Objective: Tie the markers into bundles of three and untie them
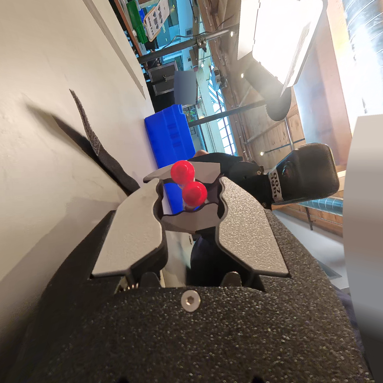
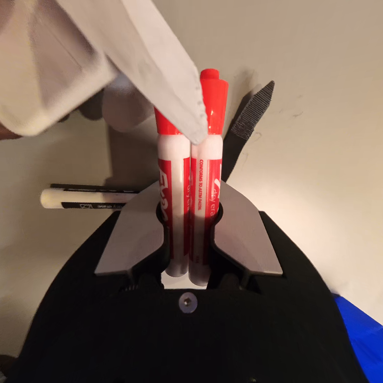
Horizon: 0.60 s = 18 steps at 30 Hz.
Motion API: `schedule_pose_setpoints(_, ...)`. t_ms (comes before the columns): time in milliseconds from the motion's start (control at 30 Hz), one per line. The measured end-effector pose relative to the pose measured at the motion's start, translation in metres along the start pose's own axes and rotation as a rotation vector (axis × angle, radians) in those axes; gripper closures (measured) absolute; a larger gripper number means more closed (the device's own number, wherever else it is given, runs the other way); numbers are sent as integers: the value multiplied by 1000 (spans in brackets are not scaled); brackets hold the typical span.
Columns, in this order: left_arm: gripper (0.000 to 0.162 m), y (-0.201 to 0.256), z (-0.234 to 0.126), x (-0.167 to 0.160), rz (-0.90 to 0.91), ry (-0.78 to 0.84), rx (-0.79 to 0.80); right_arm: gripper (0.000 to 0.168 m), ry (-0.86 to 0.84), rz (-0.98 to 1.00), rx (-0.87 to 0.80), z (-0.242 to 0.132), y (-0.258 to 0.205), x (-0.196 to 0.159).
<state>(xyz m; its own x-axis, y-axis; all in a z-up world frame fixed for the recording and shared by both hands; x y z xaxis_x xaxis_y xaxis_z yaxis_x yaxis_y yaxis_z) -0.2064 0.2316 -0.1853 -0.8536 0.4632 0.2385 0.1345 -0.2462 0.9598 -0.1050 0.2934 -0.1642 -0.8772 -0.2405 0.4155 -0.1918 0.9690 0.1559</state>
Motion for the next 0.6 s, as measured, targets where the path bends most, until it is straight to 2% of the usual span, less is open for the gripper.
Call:
schedule_pose_setpoints(100, 130, -1, -1, -1, -25, 32, -24, 127, 11, 1, 11, 2, -5, 4)
schedule_pose_setpoints(200, 141, -4, -2, -2, -74, 57, -52, 125, 7, 1, 10, 3, -7, 6)
schedule_pose_setpoints(600, 143, -6, -4, -6, -145, 115, 22, 126, -69, -24, -26, 7, -7, 8)
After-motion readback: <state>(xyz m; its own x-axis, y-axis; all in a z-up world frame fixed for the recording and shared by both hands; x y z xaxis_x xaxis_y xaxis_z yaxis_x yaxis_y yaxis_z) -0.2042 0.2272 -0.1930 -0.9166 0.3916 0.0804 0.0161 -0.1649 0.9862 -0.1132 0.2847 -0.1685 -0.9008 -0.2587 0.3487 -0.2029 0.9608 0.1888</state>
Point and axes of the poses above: each gripper's, where its closed fingertips meet, z out along the fingers, x out of its top, y = z × x across the jaws, the point moved 8 cm from there along -z, back along the fingers, and after that the axes turned 7 degrees about y, right-handed, at the moved point
